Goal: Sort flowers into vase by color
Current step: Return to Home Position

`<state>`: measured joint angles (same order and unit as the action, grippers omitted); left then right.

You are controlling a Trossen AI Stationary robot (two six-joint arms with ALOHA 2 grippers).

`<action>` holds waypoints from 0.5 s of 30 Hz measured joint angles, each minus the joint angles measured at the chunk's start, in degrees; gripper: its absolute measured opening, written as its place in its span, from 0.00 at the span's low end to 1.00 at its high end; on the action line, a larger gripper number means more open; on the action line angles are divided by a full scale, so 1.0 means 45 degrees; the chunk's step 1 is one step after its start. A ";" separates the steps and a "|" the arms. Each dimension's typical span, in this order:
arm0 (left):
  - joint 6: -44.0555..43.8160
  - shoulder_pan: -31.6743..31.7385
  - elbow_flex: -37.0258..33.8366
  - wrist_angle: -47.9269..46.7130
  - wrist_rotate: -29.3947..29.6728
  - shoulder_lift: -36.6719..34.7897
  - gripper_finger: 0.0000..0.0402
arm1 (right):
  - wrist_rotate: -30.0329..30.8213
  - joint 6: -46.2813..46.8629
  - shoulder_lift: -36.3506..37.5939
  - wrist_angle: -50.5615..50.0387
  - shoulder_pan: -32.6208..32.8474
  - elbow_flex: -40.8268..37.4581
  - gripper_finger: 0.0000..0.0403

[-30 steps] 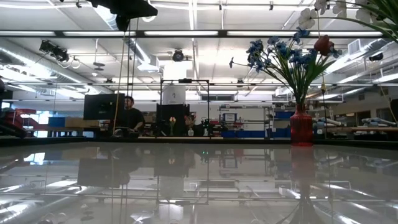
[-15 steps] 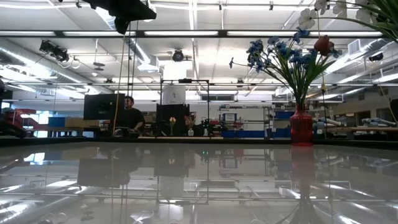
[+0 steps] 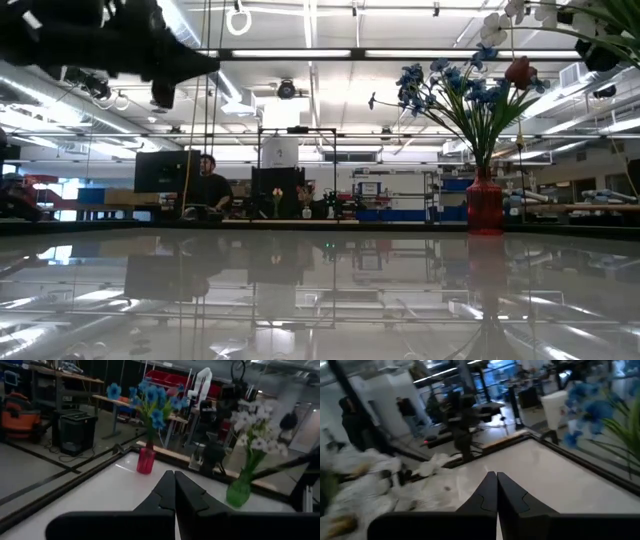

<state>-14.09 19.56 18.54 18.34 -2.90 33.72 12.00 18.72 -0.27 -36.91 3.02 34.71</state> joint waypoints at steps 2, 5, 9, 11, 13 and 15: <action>0.0184 -0.0063 -0.0529 0.0000 0.0000 -0.0393 0.00 | 0.0269 0.0201 -0.0014 0.0209 -0.0003 -0.0214 0.02; 0.0284 -0.0064 -0.0800 -0.0422 -0.0001 -0.0694 0.00 | 0.0352 0.0223 -0.0005 0.0695 -0.0003 -0.0534 0.02; 0.0698 -0.0064 -0.0893 -0.0980 0.0000 -0.0675 0.00 | 0.0411 0.0170 -0.0019 0.1324 -0.0003 -0.1392 0.02; 0.0821 -0.0064 -0.0893 -0.1199 0.0000 -0.0676 0.00 | 0.0328 0.0164 -0.0010 0.1822 -0.0003 -0.1885 0.02; 0.1029 -0.0064 -0.0893 -0.1495 0.0000 -0.0666 0.00 | 0.0012 0.0131 -0.0019 0.2182 -0.0003 -0.2321 0.02; 0.1214 -0.0064 -0.0891 -0.1777 -0.0002 -0.0671 0.00 | -0.0059 -0.0089 -0.0007 0.3001 0.0000 -0.2659 0.02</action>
<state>-8.62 19.27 14.53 10.35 -2.90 30.70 11.73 18.32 -0.30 -23.40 3.02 22.75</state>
